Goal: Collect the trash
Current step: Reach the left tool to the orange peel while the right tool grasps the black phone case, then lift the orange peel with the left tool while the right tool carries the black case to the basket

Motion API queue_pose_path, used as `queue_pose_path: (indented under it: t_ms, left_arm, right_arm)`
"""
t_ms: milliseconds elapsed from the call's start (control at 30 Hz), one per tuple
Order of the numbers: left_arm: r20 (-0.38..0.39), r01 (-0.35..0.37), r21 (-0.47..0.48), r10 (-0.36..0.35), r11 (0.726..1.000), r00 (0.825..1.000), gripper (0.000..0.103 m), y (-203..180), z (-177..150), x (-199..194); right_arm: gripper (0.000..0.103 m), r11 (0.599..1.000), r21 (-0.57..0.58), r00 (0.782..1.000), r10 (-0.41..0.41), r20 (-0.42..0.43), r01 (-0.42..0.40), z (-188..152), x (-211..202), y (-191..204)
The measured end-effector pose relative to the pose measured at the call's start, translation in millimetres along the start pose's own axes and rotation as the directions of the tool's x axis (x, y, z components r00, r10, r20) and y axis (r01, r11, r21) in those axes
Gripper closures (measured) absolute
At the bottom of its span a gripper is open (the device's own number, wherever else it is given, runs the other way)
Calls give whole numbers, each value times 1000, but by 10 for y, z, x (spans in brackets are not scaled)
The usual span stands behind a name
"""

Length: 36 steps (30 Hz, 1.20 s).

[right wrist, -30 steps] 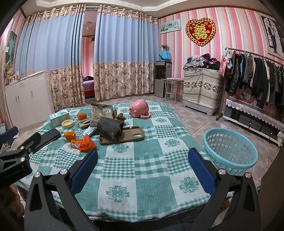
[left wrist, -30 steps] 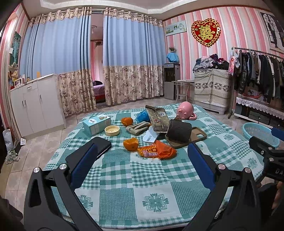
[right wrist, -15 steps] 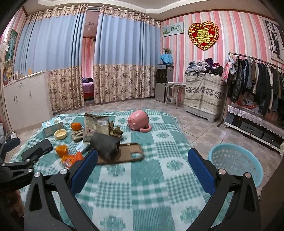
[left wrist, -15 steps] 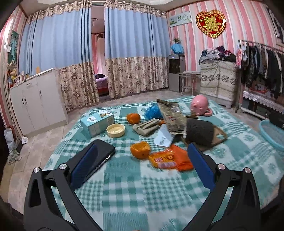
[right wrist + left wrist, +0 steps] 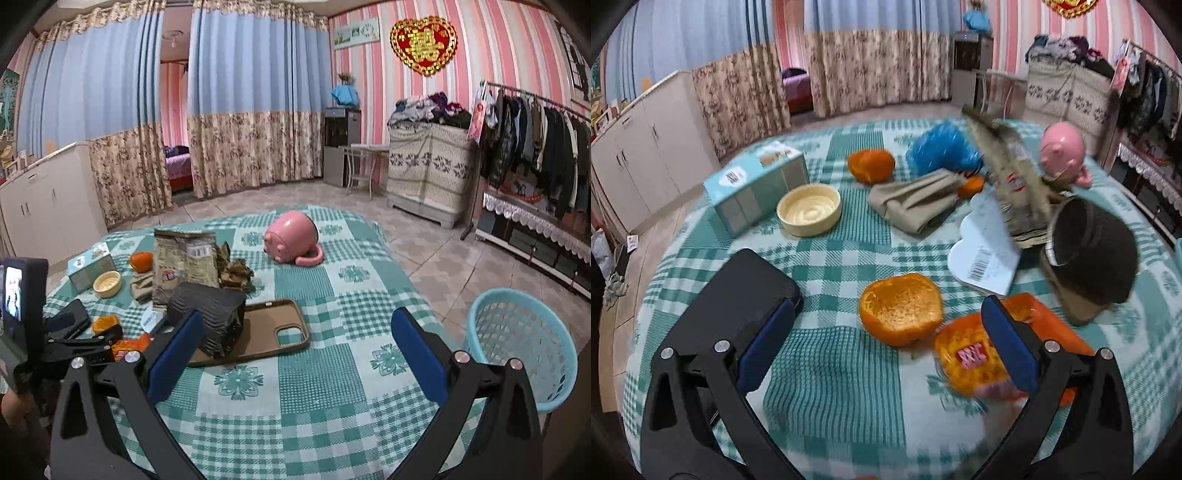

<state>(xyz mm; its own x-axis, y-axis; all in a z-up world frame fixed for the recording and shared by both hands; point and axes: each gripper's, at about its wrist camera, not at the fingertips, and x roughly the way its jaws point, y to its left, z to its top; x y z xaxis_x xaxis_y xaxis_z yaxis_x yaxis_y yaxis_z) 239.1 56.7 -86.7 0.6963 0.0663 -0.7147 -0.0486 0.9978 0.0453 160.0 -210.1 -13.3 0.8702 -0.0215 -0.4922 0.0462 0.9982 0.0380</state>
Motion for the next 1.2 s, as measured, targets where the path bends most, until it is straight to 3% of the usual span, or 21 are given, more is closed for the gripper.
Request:
queue_pose_path:
  t_ms: [167,333,400,500,600,800,933,1200]
  left_arm:
    - [-59,23,-4,-24,1000,998,5,20,22,175]
    - [-66,44,-5,-45,999,997,9,54,51,194]
    - [-70,61,-8,-61,998,996,34,72,48,180]
    - [-109,97,-10,-98,995,989,46,90,29,233]
    - [-91,108,21,-106,994,990,59,53,4,163]
    - [-53,121,18,-120,992,991,63,140,42,-16]
    - [-3,97,-4,-97,995,995,63,328,117,-176]
    - [58,21,-53,-18,998,998,63,680,213,-349]
  right_arm:
    - [4,1000,12,999,-8,-42,9,-39,147,-36]
    - [4,1000,27,996,-7,-84,10,-59,276,-43]
    - [4,1000,24,995,-6,-103,8,-62,333,-13]
    - [4,1000,27,994,1,-114,2,-39,416,70]
    - [4,1000,3,991,29,-132,-29,35,526,274]
    - [4,995,-28,983,89,-159,-94,103,721,695]
    - [4,997,-46,982,51,-184,-61,74,911,915]
    - [4,998,-60,968,16,-250,-32,-4,1139,955]
